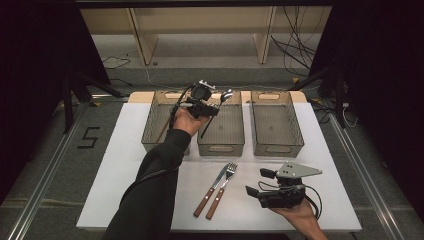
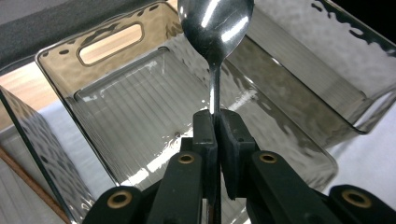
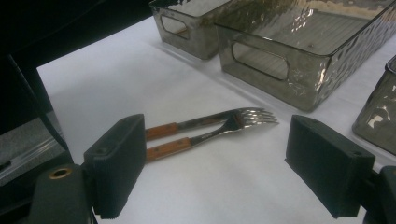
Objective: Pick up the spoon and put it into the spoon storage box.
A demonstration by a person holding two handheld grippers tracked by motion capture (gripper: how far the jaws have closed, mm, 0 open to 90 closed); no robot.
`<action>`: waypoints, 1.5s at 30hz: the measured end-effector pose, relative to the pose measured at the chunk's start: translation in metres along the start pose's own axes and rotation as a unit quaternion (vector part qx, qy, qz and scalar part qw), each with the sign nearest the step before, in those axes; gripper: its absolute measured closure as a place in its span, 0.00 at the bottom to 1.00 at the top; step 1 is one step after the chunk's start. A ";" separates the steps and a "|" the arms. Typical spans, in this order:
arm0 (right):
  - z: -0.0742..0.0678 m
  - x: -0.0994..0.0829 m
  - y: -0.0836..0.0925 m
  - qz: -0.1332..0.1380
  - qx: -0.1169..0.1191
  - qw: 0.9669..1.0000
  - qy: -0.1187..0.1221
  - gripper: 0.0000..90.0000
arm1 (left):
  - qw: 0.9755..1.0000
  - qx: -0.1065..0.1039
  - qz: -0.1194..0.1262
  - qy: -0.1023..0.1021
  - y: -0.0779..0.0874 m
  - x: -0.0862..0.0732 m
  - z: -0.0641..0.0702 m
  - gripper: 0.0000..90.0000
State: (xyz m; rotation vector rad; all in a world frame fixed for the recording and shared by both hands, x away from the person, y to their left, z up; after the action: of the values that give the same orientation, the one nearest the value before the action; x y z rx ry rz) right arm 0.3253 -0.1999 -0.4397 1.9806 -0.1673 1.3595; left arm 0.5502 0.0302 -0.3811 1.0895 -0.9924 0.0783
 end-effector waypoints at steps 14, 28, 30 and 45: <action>-0.001 0.000 0.001 0.001 0.001 1.000 0.000 0.23 | 1.000 0.009 -0.008 0.001 -0.020 -0.004 0.002 0.95; -0.002 0.000 0.000 0.001 0.005 1.000 0.001 0.23 | 0.999 0.021 -0.032 0.003 -0.039 -0.015 0.005 0.94; -0.002 0.000 0.000 0.002 0.006 1.000 0.002 0.23 | 0.999 0.025 -0.042 0.003 -0.043 -0.018 0.002 0.94; -0.002 0.000 0.000 0.001 0.005 1.000 0.001 0.23 | 0.997 0.017 -0.071 0.027 -0.050 -0.029 -0.002 0.83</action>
State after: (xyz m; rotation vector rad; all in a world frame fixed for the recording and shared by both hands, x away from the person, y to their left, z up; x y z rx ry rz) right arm 0.3242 -0.1989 -0.4394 1.9872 -0.1620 1.3668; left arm 0.5598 0.0184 -0.4371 1.1810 -0.8650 0.0091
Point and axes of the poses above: each handheld gripper's, and its own axes: y roughly backward along the jaws, x roughly out of its top, z roughly to its right, the point moved 3 cm from there along -y, roughly forward along the jaws, and after that the axes turned 2 degrees about x, right-handed, at the moved point
